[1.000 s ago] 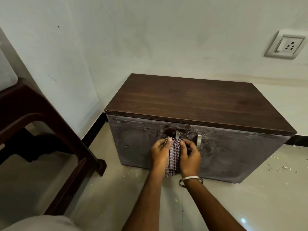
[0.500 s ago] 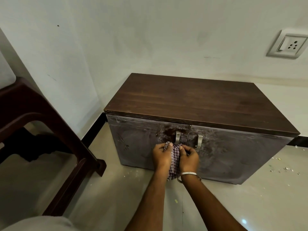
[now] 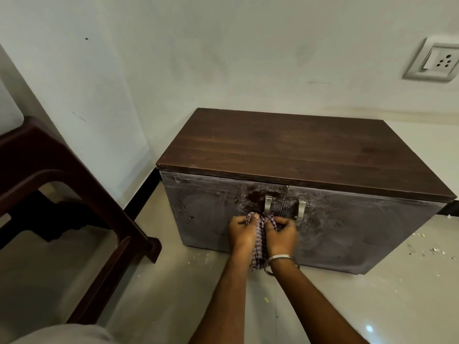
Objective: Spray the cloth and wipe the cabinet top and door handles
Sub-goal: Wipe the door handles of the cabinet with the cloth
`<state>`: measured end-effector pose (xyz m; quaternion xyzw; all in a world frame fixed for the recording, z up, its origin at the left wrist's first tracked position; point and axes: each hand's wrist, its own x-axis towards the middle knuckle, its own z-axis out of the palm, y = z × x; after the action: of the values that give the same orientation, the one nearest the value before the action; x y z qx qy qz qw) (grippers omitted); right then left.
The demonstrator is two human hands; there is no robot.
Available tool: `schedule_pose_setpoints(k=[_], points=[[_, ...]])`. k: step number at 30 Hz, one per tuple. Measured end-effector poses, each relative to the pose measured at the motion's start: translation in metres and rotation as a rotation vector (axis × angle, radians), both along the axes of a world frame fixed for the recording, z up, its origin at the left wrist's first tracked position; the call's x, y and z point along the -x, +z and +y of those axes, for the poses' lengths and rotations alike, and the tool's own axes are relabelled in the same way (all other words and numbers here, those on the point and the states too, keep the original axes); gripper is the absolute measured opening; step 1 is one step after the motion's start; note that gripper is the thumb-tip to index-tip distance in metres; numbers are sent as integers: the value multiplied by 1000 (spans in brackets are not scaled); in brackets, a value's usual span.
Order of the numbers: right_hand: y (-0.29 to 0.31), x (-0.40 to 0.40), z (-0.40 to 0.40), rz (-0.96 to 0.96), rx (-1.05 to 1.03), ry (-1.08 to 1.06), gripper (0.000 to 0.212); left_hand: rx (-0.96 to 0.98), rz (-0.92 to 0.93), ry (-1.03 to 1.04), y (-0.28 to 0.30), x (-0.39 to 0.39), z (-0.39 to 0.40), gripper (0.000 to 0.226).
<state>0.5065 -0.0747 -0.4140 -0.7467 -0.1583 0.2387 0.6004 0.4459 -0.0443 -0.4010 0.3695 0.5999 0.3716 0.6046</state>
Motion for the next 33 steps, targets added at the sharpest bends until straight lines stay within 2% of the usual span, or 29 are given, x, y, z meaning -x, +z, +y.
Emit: schedule_pose_setpoints(k=[5,16,25,28,33], points=[[1,-1,4,79,31,-3,25,4,25,-43,4,4,2,13],[41,10,-11,-183,-138,61,19,-2,-111,-180,35,18,4,18],[57,8,-3,-350,-213,119,15,-14,-272,-140,53,20,9,19],[56,1,-4,-306,-194,77,15,-32,-250,-128,50,16,7,34],[52,4,-4,-292,-189,-24,14,-125,-182,-168,51,14,4,24]])
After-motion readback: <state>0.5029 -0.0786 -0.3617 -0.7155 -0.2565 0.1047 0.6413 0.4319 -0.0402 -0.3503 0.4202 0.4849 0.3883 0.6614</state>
